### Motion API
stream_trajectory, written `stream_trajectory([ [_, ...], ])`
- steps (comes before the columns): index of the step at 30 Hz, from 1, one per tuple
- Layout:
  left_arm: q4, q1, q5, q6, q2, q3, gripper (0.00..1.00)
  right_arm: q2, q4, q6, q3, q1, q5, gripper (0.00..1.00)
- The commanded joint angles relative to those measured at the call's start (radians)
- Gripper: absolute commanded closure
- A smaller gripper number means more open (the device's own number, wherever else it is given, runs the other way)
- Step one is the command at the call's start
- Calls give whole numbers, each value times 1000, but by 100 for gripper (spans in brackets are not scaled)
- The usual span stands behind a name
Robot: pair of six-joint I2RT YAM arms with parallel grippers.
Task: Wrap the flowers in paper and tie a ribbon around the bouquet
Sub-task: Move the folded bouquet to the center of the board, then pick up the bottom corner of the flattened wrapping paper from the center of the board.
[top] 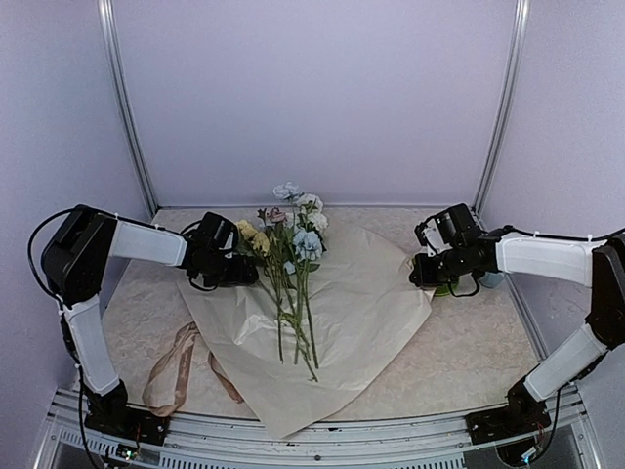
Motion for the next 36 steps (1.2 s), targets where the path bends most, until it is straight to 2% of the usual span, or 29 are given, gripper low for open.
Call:
stream_trajectory([
  [1, -130, -8, 8, 30, 70, 41, 1, -29, -64, -38, 45, -18, 91, 100],
  [6, -161, -8, -60, 59, 19, 55, 1, -45, -87, -25, 27, -17, 87, 100],
  [11, -223, -12, -143, 99, -107, 57, 1, -84, -178, -34, 79, -17, 147, 59],
  [14, -247, -24, -168, 118, -210, 36, 1, -115, -262, -57, 143, -6, 218, 47],
  [18, -239, -41, -110, 106, -332, -42, 1, -128, -342, -74, 208, 60, 283, 45],
  [21, -218, -57, -34, 88, -350, -103, 9, -121, -355, -55, 213, 150, 315, 45],
  [25, -222, -70, -2, 50, -273, -109, 26, -53, -262, -28, 196, 265, 213, 47],
  [27, -237, -101, -2, 49, -243, -89, 31, 10, -201, -18, 197, 320, 133, 49],
  [29, -257, -162, -33, 54, -245, -79, 31, 77, -179, -38, 218, 399, 82, 50],
  [32, -280, -289, -85, 67, -300, -108, 27, 125, -124, -197, 229, 594, 15, 47],
  [34, -277, -325, -91, 50, -361, -159, 24, 136, -84, -310, 219, 750, -7, 45],
  [36, -258, -326, -54, -4, -410, -215, 23, 151, -42, -394, 188, 830, -8, 45],
])
